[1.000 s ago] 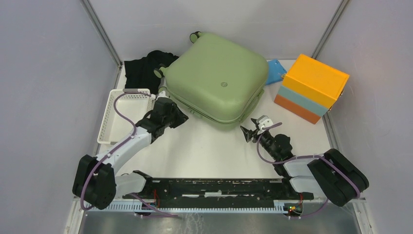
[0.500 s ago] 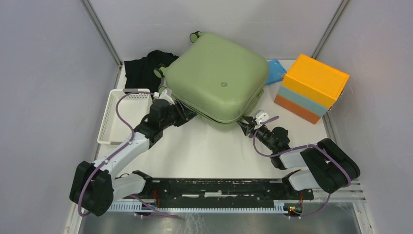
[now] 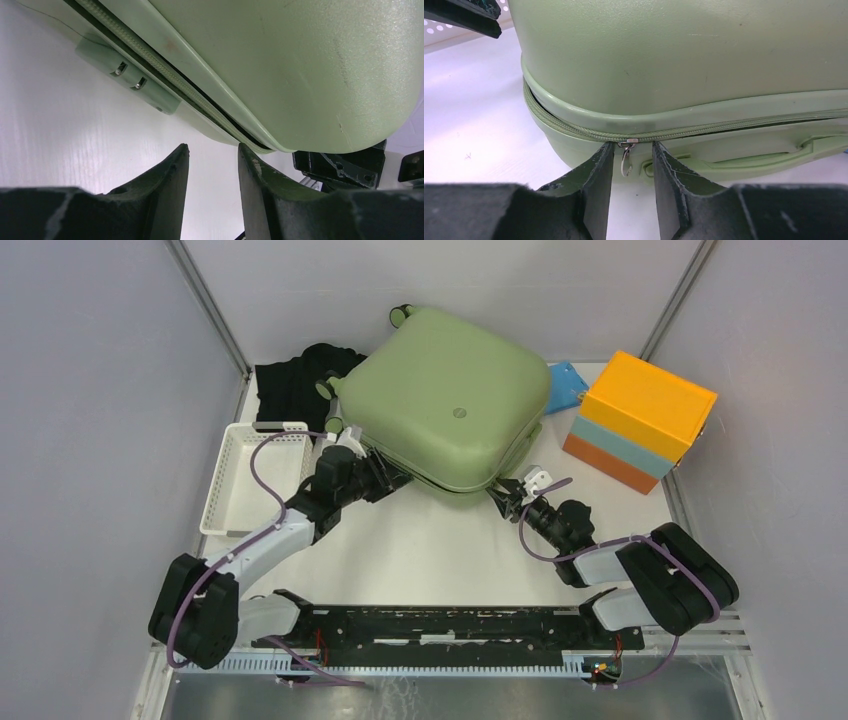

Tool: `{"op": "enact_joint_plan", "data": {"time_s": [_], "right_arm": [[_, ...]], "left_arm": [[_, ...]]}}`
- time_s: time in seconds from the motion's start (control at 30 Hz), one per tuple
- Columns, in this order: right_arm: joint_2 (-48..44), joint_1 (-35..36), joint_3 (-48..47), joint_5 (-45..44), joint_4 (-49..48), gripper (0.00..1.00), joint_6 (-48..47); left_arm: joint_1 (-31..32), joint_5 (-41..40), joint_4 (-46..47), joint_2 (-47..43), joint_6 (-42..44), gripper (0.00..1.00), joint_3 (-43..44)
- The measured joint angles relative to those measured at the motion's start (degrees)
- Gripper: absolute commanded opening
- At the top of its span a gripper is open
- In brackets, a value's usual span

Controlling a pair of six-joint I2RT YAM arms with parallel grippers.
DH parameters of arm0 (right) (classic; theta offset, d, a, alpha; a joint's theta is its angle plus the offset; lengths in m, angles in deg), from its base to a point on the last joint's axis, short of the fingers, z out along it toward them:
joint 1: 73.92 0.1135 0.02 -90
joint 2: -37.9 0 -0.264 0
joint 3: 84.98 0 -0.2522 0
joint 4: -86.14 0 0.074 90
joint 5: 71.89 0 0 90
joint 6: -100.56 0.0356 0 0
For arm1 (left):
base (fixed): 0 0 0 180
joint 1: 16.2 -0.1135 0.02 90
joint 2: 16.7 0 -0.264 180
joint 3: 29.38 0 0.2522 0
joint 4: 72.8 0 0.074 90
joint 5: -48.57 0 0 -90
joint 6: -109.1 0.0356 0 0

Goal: Open, take out, and arrange the luggage
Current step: Unzip the luggage at the center of the board.

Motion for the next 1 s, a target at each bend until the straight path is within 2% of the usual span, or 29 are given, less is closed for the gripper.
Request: {"op": "enact_joint_plan", "data": {"time_s": [0.17,0.33,0.5,0.67,1.0], "right_arm": [[0.0,0.0,-0.1,-0.1,0.3,0.4,-0.2],[-0.1,0.1,-0.2,-0.1,0.9,0.34,-0.4],[-0.5,0.4,-0.2,0.4,2.0,0.13,-0.8],[-0.6,0.5,-0.2,0.5,2.8,0.04,-1.3],[-2.6,0.6,-0.2,-4.7,5.3,0.0,-2.5]], "left_arm": [[0.8,0.2,2.1,1.3,-0.7,0.48,0.0],[1.6,0.2,4.1,4.4,-1.6,0.48,0.0],[2.3,-0.2,4.5,7.4,-2.5,0.49,0.0],[2.6,-1.6,4.5,8.9,-3.9,0.5,0.4],[3.6,-4.3,4.6,6.5,-5.0,0.54,0.8]]}}
